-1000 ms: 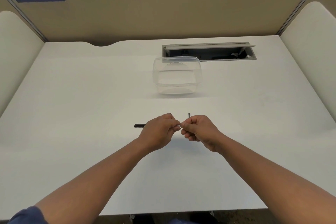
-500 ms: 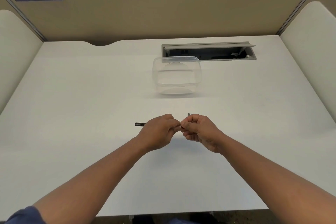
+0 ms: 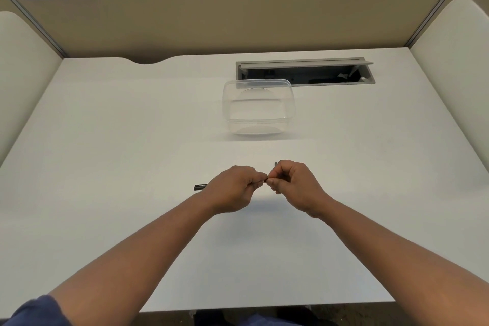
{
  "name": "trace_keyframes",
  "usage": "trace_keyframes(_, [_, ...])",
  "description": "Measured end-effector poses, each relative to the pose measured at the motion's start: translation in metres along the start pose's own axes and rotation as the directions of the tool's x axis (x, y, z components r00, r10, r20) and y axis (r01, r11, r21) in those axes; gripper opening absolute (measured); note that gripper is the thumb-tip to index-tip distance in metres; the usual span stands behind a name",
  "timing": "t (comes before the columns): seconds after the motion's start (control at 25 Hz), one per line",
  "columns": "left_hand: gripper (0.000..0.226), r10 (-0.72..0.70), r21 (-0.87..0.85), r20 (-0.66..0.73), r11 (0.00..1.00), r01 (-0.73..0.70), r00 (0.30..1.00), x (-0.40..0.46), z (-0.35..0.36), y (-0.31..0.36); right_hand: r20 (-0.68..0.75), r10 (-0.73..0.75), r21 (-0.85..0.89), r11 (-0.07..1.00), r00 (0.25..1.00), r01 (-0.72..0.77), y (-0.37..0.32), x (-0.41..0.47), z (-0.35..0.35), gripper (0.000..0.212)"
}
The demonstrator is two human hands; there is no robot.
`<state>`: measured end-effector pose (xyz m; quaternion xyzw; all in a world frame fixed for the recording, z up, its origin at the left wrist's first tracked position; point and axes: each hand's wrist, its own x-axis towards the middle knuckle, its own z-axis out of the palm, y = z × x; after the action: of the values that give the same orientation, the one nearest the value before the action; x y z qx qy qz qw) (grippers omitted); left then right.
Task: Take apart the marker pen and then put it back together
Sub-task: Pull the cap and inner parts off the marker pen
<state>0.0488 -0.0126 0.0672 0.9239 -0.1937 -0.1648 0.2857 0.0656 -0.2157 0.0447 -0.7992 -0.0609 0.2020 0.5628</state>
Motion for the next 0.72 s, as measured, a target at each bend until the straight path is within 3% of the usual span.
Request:
trace_keyframes(0.16, [0.024, 0.001, 0.026, 0.002, 1.0, -0.001, 1.0, 0.001, -0.003, 0.001, -0.008, -0.013, 0.063, 0.998, 1.0, 0.013, 0.001, -0.002, -0.002, 0.008])
trace_keyframes(0.32, [0.026, -0.001, 0.057, -0.004, 0.998, 0.001, 1.0, 0.001, -0.001, 0.002, 0.017, 0.077, 0.15, 0.986, 0.997, -0.078, 0.001, -0.004, -0.005, 0.005])
trace_keyframes(0.6, [0.026, -0.024, 0.09, -0.007, 0.996, 0.025, 1.0, -0.002, 0.007, 0.0, 0.022, 0.109, -0.053, 0.993, 0.994, -0.107, 0.003, -0.006, -0.01, 0.011])
trace_keyframes(0.72, [0.027, -0.03, 0.107, 0.002, 0.994, 0.03, 1.0, -0.003, 0.011, 0.0, 0.039, 0.068, -0.281, 0.958, 0.997, -0.054, 0.004, -0.004, -0.009, 0.01])
